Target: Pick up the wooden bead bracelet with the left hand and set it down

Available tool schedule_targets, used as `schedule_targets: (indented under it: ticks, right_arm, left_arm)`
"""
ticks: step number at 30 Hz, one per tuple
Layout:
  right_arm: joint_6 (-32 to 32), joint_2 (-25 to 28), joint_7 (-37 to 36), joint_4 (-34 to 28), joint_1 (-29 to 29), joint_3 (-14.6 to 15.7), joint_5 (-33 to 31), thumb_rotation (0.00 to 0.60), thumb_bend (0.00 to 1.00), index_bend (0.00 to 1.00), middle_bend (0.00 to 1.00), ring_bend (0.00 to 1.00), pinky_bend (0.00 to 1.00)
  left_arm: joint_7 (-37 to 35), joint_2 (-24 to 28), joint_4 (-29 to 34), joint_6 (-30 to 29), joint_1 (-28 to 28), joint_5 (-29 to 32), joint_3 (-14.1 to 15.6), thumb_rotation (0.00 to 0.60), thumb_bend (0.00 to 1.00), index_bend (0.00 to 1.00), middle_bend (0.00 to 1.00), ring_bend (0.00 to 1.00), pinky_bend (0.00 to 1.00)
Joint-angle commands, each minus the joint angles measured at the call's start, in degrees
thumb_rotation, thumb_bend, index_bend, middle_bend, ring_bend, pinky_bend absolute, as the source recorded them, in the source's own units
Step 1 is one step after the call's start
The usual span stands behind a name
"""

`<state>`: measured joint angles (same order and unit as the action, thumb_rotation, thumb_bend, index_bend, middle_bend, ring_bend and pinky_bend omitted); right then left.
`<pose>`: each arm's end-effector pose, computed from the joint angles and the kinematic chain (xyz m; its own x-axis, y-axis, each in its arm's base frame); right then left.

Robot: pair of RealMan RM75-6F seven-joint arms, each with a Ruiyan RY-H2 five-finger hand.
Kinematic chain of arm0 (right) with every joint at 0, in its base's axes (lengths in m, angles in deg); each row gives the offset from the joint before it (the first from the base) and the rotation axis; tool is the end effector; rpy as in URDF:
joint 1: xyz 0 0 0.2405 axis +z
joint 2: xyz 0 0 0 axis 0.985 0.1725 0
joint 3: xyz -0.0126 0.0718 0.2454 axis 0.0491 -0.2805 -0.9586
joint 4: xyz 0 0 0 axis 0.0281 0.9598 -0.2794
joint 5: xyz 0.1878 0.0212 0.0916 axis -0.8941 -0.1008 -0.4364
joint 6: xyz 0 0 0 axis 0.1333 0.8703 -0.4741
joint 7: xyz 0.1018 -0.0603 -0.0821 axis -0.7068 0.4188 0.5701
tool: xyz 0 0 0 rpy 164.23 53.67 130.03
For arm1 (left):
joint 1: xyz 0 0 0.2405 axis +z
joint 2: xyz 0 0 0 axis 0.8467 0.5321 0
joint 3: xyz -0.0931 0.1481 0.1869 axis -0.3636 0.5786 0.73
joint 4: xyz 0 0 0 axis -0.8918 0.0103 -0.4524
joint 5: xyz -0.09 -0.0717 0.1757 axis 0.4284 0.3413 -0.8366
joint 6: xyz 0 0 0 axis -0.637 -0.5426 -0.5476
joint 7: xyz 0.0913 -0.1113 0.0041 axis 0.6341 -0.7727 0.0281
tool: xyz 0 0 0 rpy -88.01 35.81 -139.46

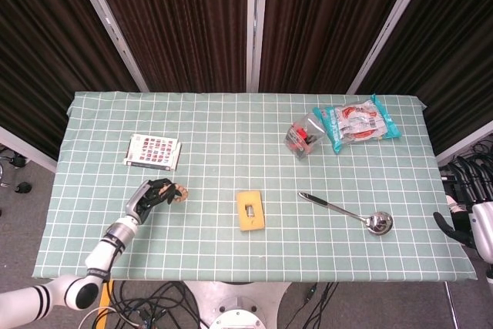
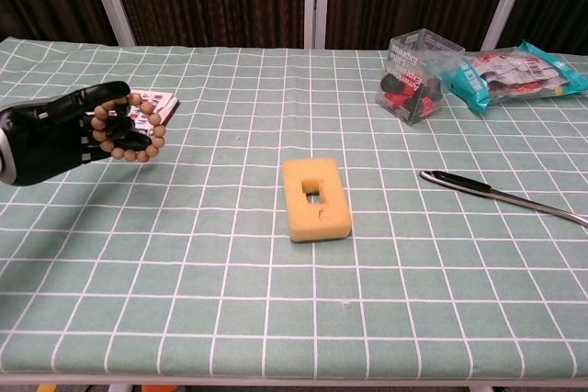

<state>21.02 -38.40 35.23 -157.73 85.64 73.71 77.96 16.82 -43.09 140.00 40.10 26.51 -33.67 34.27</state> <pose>-0.2957 -0.1915 0.2238 0.3639 0.1364 0.9214 -0.9134 -0.1415 0.3816 -0.2185 0.2951 -0.0222 -0.8630 0.3310 0.3817 0.4952 0.4044 0.7689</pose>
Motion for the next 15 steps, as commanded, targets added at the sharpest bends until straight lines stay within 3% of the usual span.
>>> schedule_targets:
  ticks: [1, 11, 15]
  right_arm:
    - [-0.04, -0.03, -0.08, 0.03, 0.00, 0.02, -0.01, 0.600, 0.16, 0.00, 0.02, 0.00, 0.00]
    - [0.21, -0.17, -0.33, 0.28, -0.17, 0.04, 0.07, 0.600, 0.16, 0.00, 0.02, 0.00, 0.00]
    - [0.35, -0.22, -0.61, 0.45, -0.24, 0.03, 0.12, 0.600, 0.16, 0.00, 0.02, 0.00, 0.00]
  left_arm:
    - [0.77, -0.14, 0.26, 0.59, 0.46, 0.51, -0.67, 0.435, 0.32, 0.67, 0.76, 0.44, 0.12]
    - [1.50, -0.17, 0.67, 1.91, 1.84, 0.40, -2.62, 0.429, 0.41, 0.68, 0.77, 0.45, 0.12]
    - [1.43, -0.18, 0.86, 2.12, 2.40, -0.11, -3.23, 0.348, 0.47, 0.68, 0.77, 0.45, 0.12]
